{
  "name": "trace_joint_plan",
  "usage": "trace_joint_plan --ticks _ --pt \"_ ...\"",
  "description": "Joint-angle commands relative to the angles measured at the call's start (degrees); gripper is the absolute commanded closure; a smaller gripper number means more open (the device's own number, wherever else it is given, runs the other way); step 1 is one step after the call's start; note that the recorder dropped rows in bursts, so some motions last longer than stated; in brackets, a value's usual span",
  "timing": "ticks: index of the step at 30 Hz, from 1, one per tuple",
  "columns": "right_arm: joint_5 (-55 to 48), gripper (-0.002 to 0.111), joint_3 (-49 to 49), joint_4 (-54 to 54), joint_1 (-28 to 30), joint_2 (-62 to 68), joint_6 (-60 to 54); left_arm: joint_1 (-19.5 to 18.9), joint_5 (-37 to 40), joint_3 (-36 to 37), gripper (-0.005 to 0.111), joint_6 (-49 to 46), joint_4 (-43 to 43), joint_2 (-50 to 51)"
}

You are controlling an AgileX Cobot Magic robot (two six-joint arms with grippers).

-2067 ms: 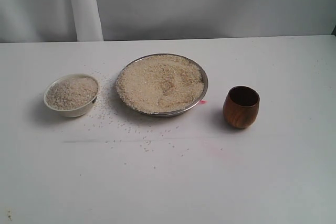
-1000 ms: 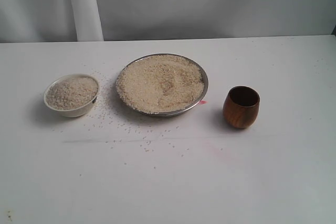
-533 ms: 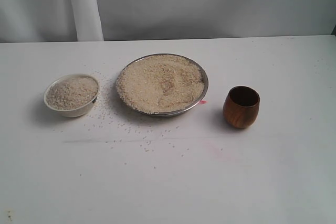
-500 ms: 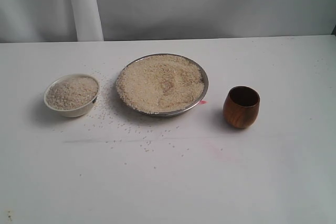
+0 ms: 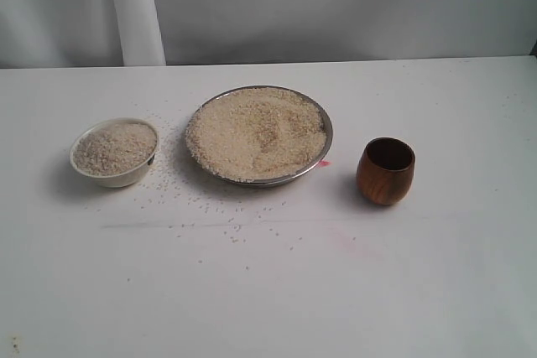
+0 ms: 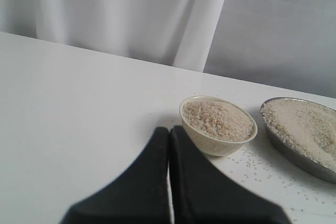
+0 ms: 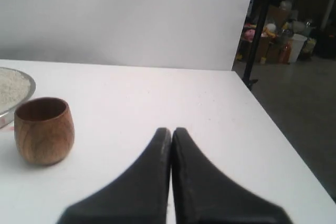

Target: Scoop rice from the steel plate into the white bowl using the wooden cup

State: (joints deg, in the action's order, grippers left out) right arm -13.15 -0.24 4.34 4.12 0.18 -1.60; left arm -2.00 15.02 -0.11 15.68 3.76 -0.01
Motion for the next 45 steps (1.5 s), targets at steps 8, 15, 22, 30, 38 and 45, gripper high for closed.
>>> trace_joint_plan --ticks 8,15,22,30,38,45 --pt "-6.3 0.108 0.2 -0.5 0.6 -0.2 0.3 0.3 -0.2 0.1 0.107 0.1 -0.3 0.0" --pt "-6.3 0.108 0.2 -0.5 0.6 -0.2 0.3 0.3 -0.2 0.1 0.107 0.1 -0.3 0.0" --pt "-6.3 0.108 0.2 -0.5 0.6 -0.2 0.3 0.3 -0.2 0.1 0.107 0.1 -0.3 0.0" --pt "-6.3 0.108 0.2 -0.5 0.6 -0.2 0.3 0.3 -0.2 0.1 0.107 0.1 -0.3 0.0" --pt "-6.3 0.108 0.2 -0.5 0.6 -0.2 0.3 0.3 -0.2 0.1 0.107 0.1 -0.3 0.0" --pt "-6.3 0.108 0.2 -0.5 0.6 -0.2 0.3 0.3 -0.2 0.1 0.107 0.1 -0.3 0.0"
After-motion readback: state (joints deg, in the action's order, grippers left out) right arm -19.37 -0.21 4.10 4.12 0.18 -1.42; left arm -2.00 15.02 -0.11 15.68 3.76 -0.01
